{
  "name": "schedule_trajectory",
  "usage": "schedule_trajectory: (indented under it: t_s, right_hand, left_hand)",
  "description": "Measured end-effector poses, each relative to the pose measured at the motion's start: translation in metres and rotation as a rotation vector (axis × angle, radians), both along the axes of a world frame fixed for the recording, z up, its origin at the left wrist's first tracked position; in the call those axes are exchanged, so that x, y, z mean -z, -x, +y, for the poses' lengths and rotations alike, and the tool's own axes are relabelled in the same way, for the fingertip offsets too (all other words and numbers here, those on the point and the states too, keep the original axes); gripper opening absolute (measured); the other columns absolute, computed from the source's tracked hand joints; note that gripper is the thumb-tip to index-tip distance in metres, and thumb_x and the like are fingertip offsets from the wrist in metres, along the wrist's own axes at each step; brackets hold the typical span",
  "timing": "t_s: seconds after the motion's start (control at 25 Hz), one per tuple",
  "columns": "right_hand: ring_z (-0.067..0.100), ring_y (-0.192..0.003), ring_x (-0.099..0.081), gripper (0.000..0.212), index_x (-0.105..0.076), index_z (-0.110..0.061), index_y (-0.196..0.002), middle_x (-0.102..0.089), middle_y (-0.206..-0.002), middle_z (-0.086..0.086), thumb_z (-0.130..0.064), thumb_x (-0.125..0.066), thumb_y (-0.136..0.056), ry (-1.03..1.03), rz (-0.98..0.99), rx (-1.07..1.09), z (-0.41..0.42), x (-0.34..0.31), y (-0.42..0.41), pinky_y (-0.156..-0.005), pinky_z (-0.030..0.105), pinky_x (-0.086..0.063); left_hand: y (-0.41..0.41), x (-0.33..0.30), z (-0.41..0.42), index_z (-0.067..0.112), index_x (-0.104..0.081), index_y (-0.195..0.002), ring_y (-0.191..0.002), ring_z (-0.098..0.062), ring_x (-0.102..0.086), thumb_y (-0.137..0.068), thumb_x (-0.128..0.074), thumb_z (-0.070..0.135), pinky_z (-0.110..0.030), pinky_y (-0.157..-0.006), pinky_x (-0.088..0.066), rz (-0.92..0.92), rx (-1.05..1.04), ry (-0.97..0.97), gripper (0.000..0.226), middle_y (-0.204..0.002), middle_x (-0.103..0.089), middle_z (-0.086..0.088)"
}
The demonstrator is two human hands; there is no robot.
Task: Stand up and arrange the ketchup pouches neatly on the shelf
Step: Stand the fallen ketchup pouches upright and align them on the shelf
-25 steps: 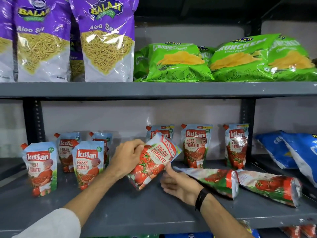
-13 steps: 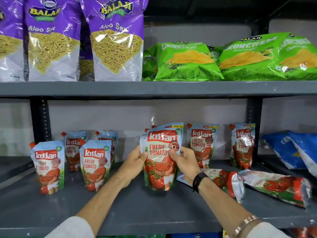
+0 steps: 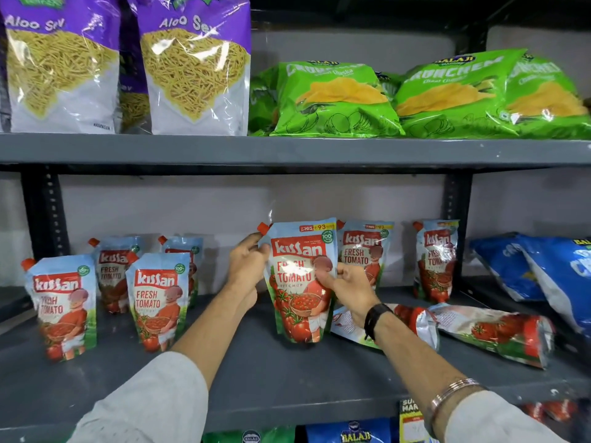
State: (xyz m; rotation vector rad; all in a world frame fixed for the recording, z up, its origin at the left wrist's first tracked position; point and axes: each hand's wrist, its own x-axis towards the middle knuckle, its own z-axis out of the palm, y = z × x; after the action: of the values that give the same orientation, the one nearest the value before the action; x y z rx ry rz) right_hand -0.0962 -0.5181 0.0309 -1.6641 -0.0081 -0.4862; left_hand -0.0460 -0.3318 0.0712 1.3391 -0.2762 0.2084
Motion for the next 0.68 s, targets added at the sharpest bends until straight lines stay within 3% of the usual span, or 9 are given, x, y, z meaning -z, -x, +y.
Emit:
schedule_trajectory:
  t_s: [0.24,0.44,0.68]
  right_hand:
    - [0.021,-0.095,-0.076,0.018,-0.071,-0.003,-0.106,-0.079,-0.106,0.009,-0.016,-0.067,-0.095,-0.026,0.028,0.013,-0.004,-0.002,-0.011,-0.076,0.037,-0.061]
    - [0.026,-0.103,-0.074,0.015,-0.071,-0.005,-0.108,-0.077,-0.111,0.011,-0.013,-0.065,-0.096,-0.041,0.060,0.000,-0.003,0.008,-0.020,-0.091,0.048,-0.060]
    - [0.014,-0.094,-0.075,0.007,-0.072,-0.020,-0.099,-0.078,-0.106,0.003,-0.017,-0.067,-0.095,-0.031,0.097,-0.041,-0.002,0.020,-0.026,-0.080,0.035,-0.062]
  left_hand:
    - [-0.012,-0.014,-0.003,0.031,-0.071,-0.087,-0.079,-0.005,-0.074,-0.100,-0.056,0.004,-0.025,-0.064,-0.058,-0.010,0.005,-0.033,0.034,-0.089,-0.077,0.010]
    - [-0.022,-0.007,0.001,0.033,-0.071,-0.087,-0.081,-0.005,-0.075,-0.100,-0.056,0.005,-0.025,-0.064,-0.058,0.003,0.027,-0.096,0.034,-0.096,-0.078,0.007]
    - [-0.030,0.014,0.005,0.032,-0.068,-0.096,-0.087,-0.010,-0.074,-0.102,-0.054,0.010,-0.029,-0.065,-0.058,0.048,0.044,-0.151,0.027,-0.101,-0.078,0.004]
